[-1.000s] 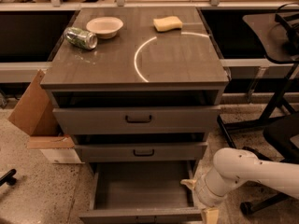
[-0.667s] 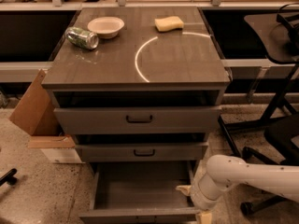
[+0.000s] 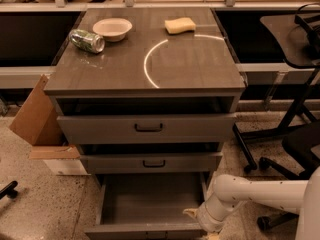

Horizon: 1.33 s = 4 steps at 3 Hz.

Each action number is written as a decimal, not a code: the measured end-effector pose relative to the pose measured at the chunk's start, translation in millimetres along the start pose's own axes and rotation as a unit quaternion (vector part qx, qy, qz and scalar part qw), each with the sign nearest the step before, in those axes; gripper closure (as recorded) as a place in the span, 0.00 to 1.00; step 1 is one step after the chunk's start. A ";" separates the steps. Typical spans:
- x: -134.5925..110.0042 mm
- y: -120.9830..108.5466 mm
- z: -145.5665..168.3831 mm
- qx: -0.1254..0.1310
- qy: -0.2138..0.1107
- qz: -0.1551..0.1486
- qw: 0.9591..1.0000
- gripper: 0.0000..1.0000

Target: Close bottom drawer

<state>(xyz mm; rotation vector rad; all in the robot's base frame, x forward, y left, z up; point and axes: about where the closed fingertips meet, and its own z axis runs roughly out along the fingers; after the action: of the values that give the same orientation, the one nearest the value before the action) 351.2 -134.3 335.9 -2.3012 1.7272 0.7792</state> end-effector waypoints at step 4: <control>44.7 -12.3 73.5 -0.004 0.026 -0.025 0.999 0.96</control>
Offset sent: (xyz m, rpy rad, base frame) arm 0.0093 0.0021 -0.0473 -0.0233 -0.0744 0.0929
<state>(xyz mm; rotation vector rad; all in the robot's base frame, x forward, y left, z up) 348.8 -137.0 249.1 -2.3799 1.6822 0.7249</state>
